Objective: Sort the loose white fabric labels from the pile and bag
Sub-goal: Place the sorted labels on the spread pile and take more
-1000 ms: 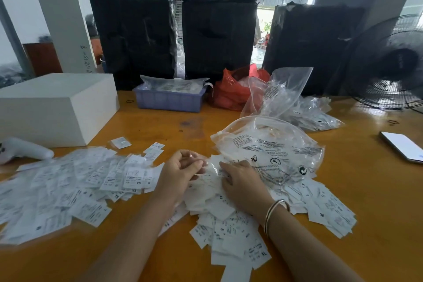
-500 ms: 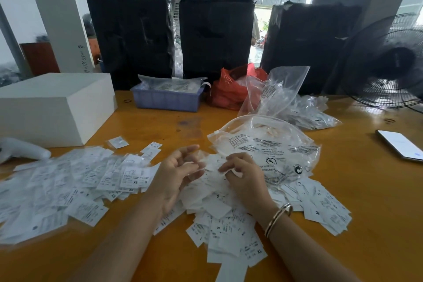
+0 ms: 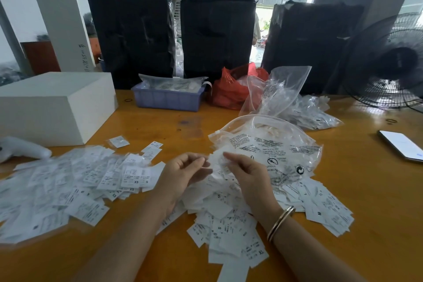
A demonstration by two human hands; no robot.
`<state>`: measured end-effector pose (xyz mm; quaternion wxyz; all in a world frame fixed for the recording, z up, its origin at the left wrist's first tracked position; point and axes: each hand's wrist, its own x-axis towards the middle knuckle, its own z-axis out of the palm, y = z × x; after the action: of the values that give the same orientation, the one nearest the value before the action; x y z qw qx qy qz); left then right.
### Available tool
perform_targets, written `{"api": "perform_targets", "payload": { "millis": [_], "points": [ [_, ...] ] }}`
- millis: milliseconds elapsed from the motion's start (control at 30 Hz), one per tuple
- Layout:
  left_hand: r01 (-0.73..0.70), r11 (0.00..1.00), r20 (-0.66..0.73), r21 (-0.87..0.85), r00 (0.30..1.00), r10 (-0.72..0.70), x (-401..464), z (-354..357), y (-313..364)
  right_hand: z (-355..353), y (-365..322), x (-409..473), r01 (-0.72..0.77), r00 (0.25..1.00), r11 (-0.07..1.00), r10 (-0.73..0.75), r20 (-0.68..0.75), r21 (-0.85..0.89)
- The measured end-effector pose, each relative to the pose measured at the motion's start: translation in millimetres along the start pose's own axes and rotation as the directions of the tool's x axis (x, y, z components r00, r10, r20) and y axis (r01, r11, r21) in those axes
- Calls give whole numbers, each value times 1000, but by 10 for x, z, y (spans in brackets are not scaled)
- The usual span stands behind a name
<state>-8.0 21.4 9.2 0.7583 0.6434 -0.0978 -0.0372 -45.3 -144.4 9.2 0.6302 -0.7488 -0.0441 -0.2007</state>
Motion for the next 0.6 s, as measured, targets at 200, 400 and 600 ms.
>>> {"api": "perform_targets", "payload": {
  "millis": [200, 400, 600],
  "points": [
    [-143, 976, 31, 164, 990, 140, -2, 10, -13, 19, 37, 10, -38, 997, 964, 54, -53, 262],
    [-265, 907, 73, 326, 964, 256, -19, 16, -24, 20, 38, -8, -74, 995, 867, 95, -17, 493],
    [-292, 886, 114, 361, 956, 269, -48, 37, -5, 74, 29, -34, -94, 995, 899, 92, 26, 428]
  ]
}}
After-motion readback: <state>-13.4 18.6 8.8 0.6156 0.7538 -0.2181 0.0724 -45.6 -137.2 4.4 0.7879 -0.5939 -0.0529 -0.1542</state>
